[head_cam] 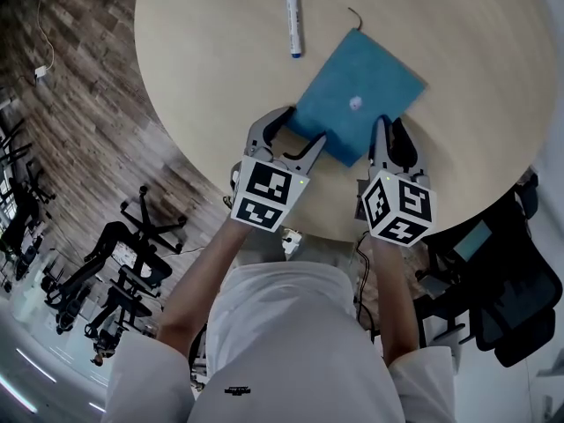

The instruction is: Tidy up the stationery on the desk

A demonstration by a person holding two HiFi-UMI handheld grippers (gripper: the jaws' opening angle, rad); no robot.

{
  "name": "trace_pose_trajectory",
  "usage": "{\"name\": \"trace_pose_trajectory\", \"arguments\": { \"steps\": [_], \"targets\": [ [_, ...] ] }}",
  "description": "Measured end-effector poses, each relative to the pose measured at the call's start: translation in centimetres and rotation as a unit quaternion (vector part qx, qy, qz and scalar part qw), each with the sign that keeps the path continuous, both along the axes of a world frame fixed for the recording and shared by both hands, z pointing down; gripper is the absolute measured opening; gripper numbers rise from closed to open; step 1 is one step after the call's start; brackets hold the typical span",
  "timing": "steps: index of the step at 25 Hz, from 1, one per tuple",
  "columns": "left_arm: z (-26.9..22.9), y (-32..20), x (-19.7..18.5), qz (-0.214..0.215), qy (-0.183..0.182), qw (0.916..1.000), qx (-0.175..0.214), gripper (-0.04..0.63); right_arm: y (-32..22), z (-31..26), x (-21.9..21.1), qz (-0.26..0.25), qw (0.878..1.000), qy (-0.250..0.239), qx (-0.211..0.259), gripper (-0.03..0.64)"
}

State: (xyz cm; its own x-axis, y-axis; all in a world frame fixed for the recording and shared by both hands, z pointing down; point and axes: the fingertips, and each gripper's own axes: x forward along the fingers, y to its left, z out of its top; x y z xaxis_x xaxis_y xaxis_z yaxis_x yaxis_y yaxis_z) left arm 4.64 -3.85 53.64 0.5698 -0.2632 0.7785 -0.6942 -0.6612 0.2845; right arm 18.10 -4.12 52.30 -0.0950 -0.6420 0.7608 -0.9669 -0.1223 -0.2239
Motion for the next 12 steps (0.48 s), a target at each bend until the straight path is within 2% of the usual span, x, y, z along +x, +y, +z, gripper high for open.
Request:
{"name": "trace_pose_trajectory", "arguments": {
  "steps": [4,9,12],
  "targets": [
    [0.0,1.6,0.7,-0.007,0.008,0.9999,-0.013,0.295,-0.1,0.0,0.6,-0.023,1.000,0.011,0.001,0.118],
    [-0.3,3.5,1.7,-0.029,0.028,0.9986,-0.035,0.295,-0.4,0.4,1.4,-0.074,0.997,-0.004,0.006,0.118],
    [-0.4,4.8,2.5,-0.036,0.038,0.9977,-0.044,0.295,-0.6,0.3,1.8,-0.103,0.995,0.010,0.008,0.118]
  ]
}}
